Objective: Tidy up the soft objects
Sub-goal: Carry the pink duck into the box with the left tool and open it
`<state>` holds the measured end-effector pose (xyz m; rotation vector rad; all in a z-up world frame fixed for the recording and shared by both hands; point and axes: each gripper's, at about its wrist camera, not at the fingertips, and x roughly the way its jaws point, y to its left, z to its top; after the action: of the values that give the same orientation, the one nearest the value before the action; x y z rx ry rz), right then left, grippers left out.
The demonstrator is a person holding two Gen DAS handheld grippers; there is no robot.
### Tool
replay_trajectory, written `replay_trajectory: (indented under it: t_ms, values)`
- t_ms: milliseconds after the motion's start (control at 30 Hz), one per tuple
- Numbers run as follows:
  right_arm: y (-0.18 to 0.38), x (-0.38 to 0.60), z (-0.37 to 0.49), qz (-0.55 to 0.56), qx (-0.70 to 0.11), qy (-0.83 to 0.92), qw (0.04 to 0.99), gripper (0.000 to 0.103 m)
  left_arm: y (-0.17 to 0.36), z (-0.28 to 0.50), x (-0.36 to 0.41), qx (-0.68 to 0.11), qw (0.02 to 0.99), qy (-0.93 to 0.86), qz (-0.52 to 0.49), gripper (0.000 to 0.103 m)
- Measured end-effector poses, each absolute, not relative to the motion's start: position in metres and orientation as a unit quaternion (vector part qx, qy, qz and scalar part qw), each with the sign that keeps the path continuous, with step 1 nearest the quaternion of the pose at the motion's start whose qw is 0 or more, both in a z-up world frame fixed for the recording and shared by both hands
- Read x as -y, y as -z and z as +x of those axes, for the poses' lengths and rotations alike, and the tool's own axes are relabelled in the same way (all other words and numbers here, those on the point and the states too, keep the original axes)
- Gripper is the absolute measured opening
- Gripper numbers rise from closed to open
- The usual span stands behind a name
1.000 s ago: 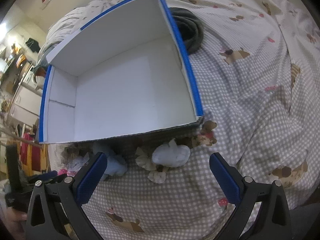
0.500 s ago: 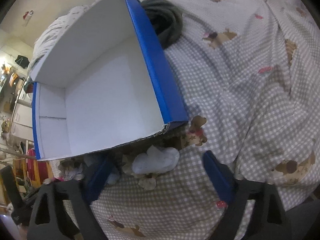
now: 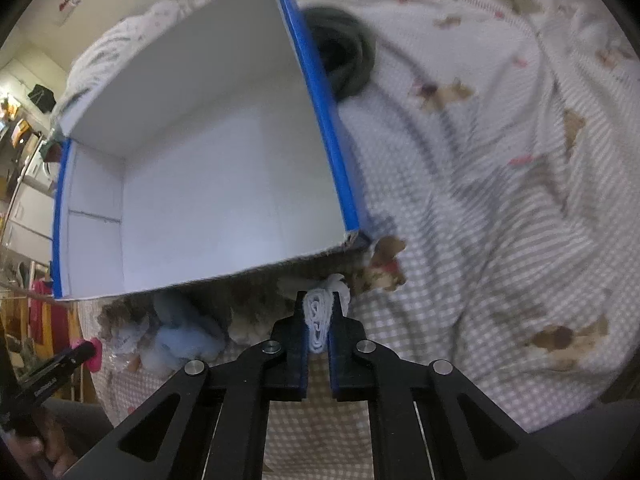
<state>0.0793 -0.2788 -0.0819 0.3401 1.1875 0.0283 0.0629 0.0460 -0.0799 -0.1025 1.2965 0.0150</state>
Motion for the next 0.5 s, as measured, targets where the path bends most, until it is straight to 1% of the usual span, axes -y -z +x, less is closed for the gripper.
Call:
replay_trajectory:
  t_ms: [200,500]
  values:
    - [0.054,0.276,0.063,0.138,-0.531,-0.035,0.835,0.009,0.076,0.061,-0.047,-0.599,0.799,-0.017,-0.045,0.030]
    - [0.042,0.263,0.048,0.149,-0.520,-0.100,0.835,0.009,0.070,0.057,-0.044,-0.592,0.805,-0.027,-0.036,0.030]
